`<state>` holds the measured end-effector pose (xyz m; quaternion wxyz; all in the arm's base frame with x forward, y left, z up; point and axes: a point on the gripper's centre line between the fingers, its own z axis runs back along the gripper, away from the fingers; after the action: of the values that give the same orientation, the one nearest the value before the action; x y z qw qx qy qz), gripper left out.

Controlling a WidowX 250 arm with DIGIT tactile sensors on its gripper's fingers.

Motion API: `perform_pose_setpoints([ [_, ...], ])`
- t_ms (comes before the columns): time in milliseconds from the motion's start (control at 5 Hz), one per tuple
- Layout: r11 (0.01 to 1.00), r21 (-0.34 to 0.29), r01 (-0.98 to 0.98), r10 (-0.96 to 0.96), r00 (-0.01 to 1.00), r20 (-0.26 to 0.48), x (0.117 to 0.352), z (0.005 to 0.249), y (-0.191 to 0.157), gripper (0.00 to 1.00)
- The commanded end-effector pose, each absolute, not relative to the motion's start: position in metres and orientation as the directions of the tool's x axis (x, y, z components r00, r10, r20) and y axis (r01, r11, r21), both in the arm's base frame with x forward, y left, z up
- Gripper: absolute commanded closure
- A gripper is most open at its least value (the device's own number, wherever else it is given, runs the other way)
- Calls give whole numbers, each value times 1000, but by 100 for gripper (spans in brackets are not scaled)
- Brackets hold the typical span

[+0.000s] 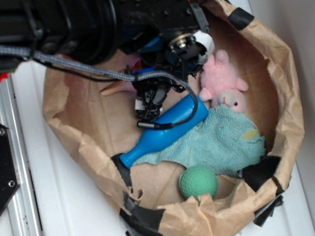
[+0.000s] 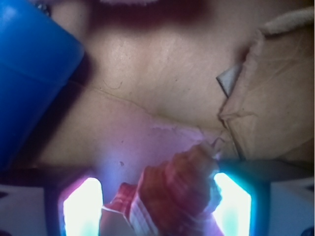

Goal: Grab the shell.

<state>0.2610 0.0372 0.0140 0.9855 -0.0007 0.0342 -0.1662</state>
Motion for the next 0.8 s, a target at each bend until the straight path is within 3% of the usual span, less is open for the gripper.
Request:
perform_pose_setpoints([
  [0,989,108,98,-90,993,-73,259,48,31,100],
  [200,993,107,-55,54,998,13,264,98,22,100],
  [400,992,59,-112,107,991,81,261,150,16,100],
  [600,990,68,-123,116,988,99,261,200,17,100],
])
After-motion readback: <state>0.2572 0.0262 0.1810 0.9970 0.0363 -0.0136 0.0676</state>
